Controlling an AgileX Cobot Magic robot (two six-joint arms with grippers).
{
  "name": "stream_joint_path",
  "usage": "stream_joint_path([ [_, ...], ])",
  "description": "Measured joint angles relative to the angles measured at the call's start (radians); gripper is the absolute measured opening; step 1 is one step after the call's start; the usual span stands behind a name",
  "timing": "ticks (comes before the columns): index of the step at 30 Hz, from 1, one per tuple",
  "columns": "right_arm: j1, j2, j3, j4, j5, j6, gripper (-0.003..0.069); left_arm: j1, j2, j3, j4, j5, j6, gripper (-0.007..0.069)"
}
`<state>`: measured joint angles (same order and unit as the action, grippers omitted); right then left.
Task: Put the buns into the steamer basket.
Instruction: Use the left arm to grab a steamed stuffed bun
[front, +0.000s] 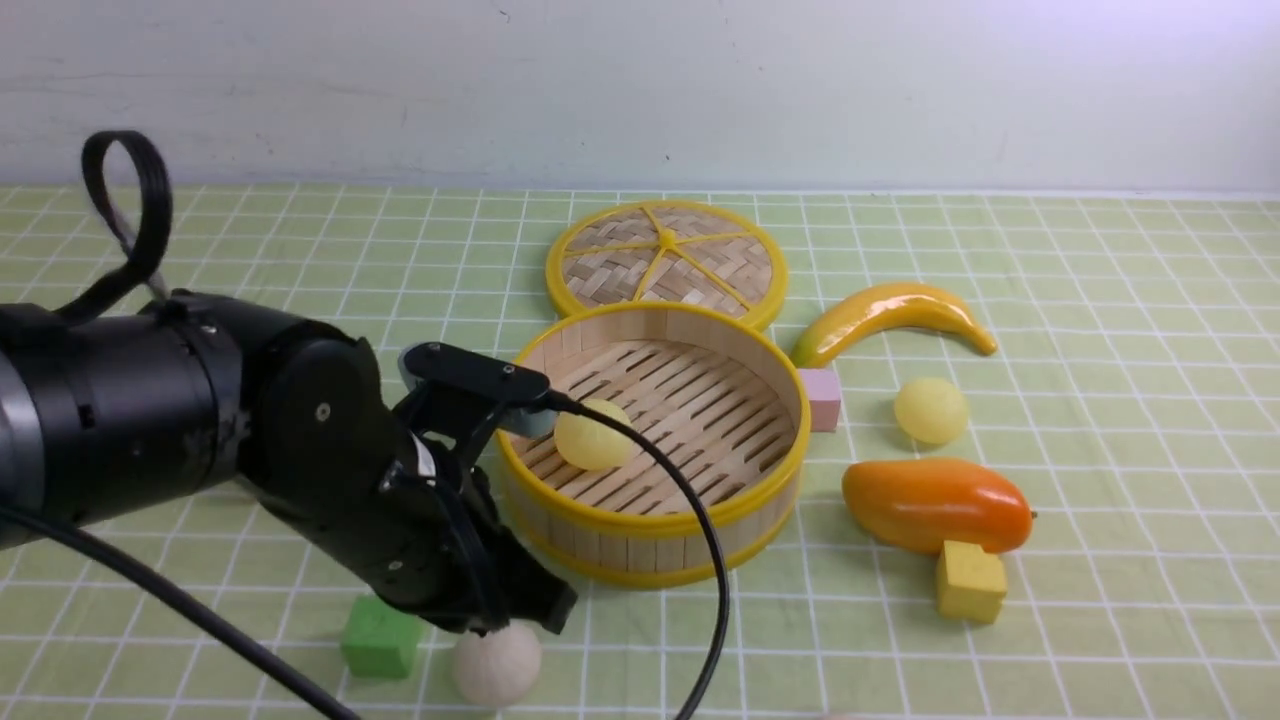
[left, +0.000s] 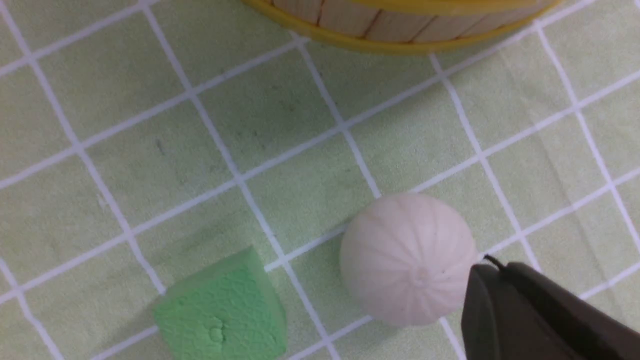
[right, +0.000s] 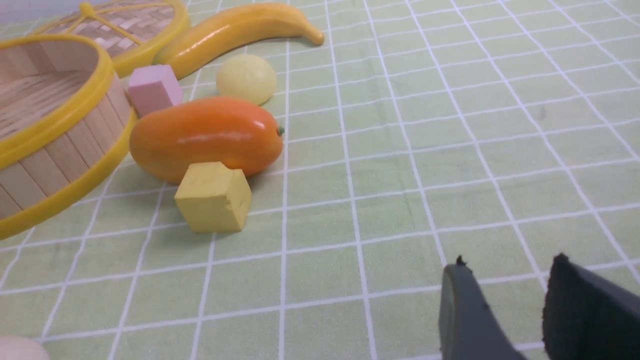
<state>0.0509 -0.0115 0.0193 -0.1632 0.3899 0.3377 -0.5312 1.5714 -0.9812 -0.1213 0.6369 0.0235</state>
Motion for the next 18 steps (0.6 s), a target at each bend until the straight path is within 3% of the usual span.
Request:
stream_joint_path([
  [5, 0.0, 0.0, 0.0, 0.0, 0.0, 0.0, 0.0239, 0.0, 0.064, 0.0, 0.007, -0.005, -0.002, 0.0126],
  [8, 0.0, 0.0, 0.0, 0.0, 0.0, 0.0, 0.0239, 0.0, 0.097, 0.0, 0.029, -0.042, -0.024, 0.0277],
  [10, 0.0, 0.0, 0.0, 0.0, 0.0, 0.0, 0.0239, 0.0, 0.103, 0.0, 0.044, -0.05, -0.058, 0.0323],
  [18, 0.0, 0.0, 0.0, 0.0, 0.0, 0.0, 0.0239, 0.0, 0.103, 0.0, 0.065, -0.051, -0.119, 0.0349],
])
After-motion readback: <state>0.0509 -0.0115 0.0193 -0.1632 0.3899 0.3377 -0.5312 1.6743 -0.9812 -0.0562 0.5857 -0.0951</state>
